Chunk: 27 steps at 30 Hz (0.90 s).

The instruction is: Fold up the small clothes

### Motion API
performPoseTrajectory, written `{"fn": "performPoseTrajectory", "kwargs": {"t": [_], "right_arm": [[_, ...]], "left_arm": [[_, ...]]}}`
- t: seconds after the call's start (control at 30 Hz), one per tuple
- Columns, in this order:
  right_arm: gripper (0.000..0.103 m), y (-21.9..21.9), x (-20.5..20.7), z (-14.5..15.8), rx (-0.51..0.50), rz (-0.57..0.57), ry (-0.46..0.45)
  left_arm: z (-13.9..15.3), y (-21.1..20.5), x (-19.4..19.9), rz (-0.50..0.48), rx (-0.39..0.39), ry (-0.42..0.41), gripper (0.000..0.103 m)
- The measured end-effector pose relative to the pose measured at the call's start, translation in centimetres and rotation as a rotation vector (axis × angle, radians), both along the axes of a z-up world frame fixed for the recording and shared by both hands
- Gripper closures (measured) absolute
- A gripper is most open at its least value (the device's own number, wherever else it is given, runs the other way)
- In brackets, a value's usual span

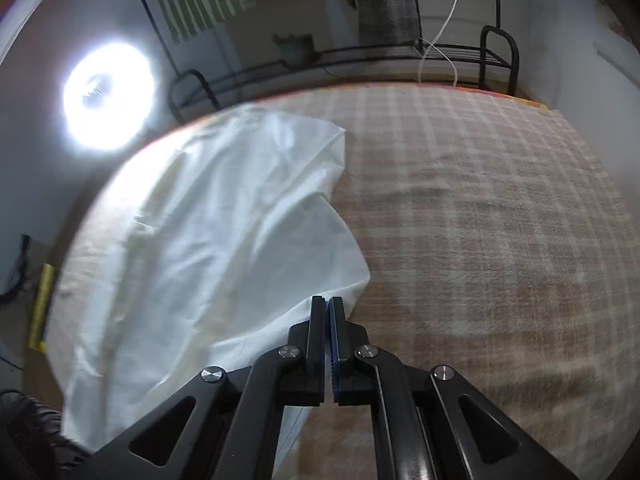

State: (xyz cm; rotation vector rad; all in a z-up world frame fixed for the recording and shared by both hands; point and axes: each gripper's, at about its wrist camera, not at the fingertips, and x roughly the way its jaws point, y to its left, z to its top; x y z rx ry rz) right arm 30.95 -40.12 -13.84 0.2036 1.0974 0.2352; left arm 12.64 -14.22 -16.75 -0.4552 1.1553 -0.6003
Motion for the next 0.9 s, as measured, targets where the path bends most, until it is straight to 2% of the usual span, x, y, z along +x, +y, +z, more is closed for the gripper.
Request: {"fn": "performPoseTrajectory", "kwargs": {"t": [0.1,0.17,0.2,0.23,0.27,0.4,0.53,0.57,0.63,0.73,0.8,0.87,0.9], "right_arm": [[0.103,0.7,0.6,-2.2,-0.076,0.025,0.057],[0.094,0.7,0.4,-2.4,-0.081,0.028,0.080],[0.088,0.4,0.1,-1.9,-0.079,0.027,0.070],[0.078,0.2,-0.3,-1.1,-0.077,0.024,0.050],[0.074,-0.2,-0.9,-0.1,-0.066,0.018,0.027],[0.074,-1.8,-3.8,3.9,0.054,-0.007,-0.017],[0.073,-2.5,-8.4,8.8,0.134,0.000,-0.089],[0.073,-2.5,-9.5,9.8,0.153,-0.001,-0.102],[0.072,-2.8,-12.6,11.9,0.193,-0.008,-0.132],[0.069,-3.7,-17.9,13.8,0.227,-0.030,-0.183],[0.066,-4.3,-20.8,14.3,0.217,-0.060,-0.207],[0.066,-4.9,-22.8,14.5,0.234,-0.078,-0.222],[0.066,-5.1,-23.9,14.8,0.241,-0.091,-0.239]], "left_arm": [[-0.5,-0.3,0.3,-0.005,0.032,-0.007,0.103],[-0.5,-0.2,0.3,-0.015,0.036,-0.015,0.103],[-0.4,-0.2,0.4,-0.018,0.038,-0.018,0.103],[-0.4,-0.2,0.3,-0.024,0.037,-0.014,0.103],[-0.4,-0.2,0.2,-0.031,0.031,-0.009,0.103],[-0.4,0.4,-0.1,-0.028,-0.005,0.012,0.103],[0.3,1.1,-0.4,0.014,0.072,-0.012,0.103],[0.6,1.4,-0.6,0.027,0.089,-0.026,0.103],[1.9,1.9,-1.5,0.045,0.143,-0.107,0.103],[3.8,1.7,-2.8,0.047,0.153,-0.191,0.103],[5.0,0.2,-3.5,0.007,0.162,-0.252,0.102],[5.5,-2.5,-3.8,-0.078,0.177,-0.292,0.092],[5.6,-3.5,-3.8,-0.109,0.180,-0.297,0.082]]}}
